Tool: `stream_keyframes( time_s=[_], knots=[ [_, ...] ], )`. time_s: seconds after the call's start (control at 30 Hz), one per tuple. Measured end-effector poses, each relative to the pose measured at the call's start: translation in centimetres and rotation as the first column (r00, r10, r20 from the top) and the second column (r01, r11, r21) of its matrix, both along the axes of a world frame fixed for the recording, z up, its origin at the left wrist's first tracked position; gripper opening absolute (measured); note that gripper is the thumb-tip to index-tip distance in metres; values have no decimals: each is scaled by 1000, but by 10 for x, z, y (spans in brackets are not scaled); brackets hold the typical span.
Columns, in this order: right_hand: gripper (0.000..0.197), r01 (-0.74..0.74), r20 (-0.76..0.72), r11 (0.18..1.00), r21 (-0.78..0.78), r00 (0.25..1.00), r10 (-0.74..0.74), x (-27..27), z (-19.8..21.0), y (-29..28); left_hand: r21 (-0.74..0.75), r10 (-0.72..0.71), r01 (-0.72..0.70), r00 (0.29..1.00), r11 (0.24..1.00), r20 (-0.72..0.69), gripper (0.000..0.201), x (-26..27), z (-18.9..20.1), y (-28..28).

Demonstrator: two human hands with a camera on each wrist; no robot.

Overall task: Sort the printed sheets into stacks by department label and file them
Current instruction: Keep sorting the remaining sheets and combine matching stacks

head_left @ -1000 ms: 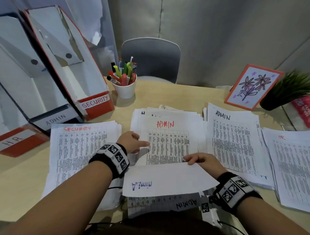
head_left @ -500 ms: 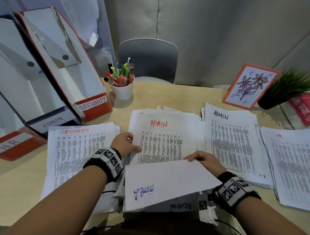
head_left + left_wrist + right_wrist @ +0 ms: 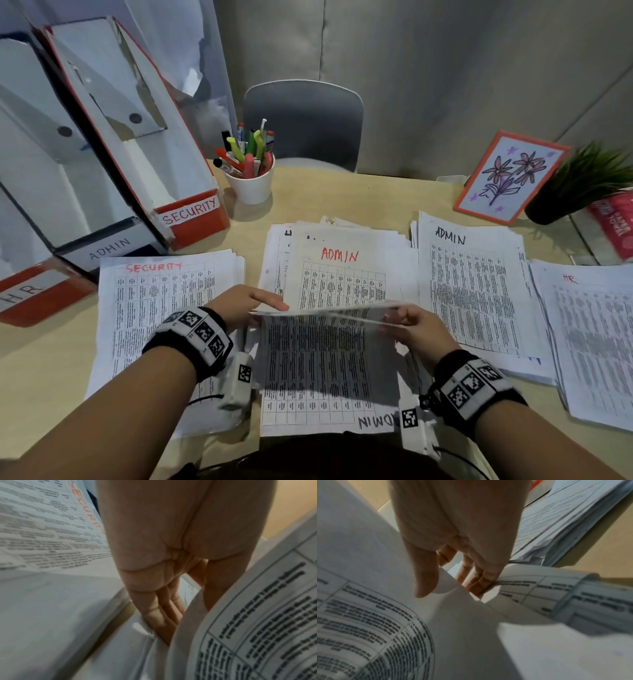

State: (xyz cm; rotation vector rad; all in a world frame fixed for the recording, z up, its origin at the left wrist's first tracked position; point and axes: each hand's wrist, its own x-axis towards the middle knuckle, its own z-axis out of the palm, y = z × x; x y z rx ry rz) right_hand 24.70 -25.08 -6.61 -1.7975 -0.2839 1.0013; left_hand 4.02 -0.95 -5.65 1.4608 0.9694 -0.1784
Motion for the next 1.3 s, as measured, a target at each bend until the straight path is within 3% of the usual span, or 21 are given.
stream_keyframes(
  time_s=[0.13, 0.2, 0.27, 0.3, 0.43, 0.5, 0.57, 0.63, 0.73, 0.8, 0.87, 0.93, 0.97, 1.03, 1.13, 1.23, 1.3],
  knots=[
    [24, -57, 18, 998, -15, 998, 57, 1, 5, -2, 65, -86, 89, 995, 994, -47, 52, -1, -4, 2],
    [27, -41, -23, 999, -11, 999, 41, 0, 7, -1, 61, -98, 101, 994, 993, -46, 45, -2, -3, 3],
    [14, -38, -18, 999, -29, 999, 37, -1, 8, -1, 1, -88, 88, 996, 996, -22, 28, -3, 0, 2],
    [7, -36, 1, 999, -37, 999, 36, -2, 8, -2, -9, -63, 63, 998, 998, -10, 25, -1, 4, -2],
    [24, 42, -38, 999, 14, 998, -41, -6, 1, -4, -128, 230, -226, 973, 966, 13, 37, 4, 1, 0],
    [34, 50, -36, 999, 14, 998, -49, -7, -1, -5, -190, 265, -258, 964, 947, 16, 28, 5, 2, 1],
    [43, 29, -13, 1000, 13, 1000, -28, -6, -3, -5, -128, 215, -212, 976, 969, 12, 16, 8, 5, -2],
    [42, 43, -58, 998, 44, 997, -40, -6, -2, -6, 31, 117, -116, 993, 993, -27, 15, 14, 1, -3],
    [45, 34, -54, 999, 42, 998, -32, -7, 2, -8, 287, 24, 33, 981, 957, -190, 37, 23, -11, 3],
    [60, -1, -35, 1000, 17, 999, 1, -3, -2, -9, 375, -63, 160, 964, 913, -259, 11, 32, -11, -1],
    [80, -25, -62, 1000, 8, 998, 25, 0, -3, -10, 445, -72, 193, 959, 874, -275, 20, 39, -4, -10],
    [95, -20, -107, 1000, 23, 994, 22, 4, 1, -10, 432, -52, 160, 967, 887, -251, 28, 42, -4, -16],
    [93, -19, -109, 999, 30, 994, 23, 6, 4, -9, 425, -29, 131, 971, 896, -237, 31, 42, -4, -17],
    [63, -30, -55, 1000, 6, 998, 30, 9, 12, -8, 430, -20, 117, 974, 895, -224, 32, 40, -6, -16],
    [29, -9, 22, 998, -60, 1000, 11, 17, 19, -7, 451, 38, 43, 985, 891, -169, 6, 35, -5, -14],
    [21, 69, -80, 998, -4, 994, -70, 22, 23, -8, 351, 121, -66, 983, 934, -137, 46, 26, -10, -11],
    [21, 99, -112, 995, 15, 989, -96, 22, 26, -10, 340, 119, -75, 987, 937, -110, 44, 22, -11, -12]
  ],
)
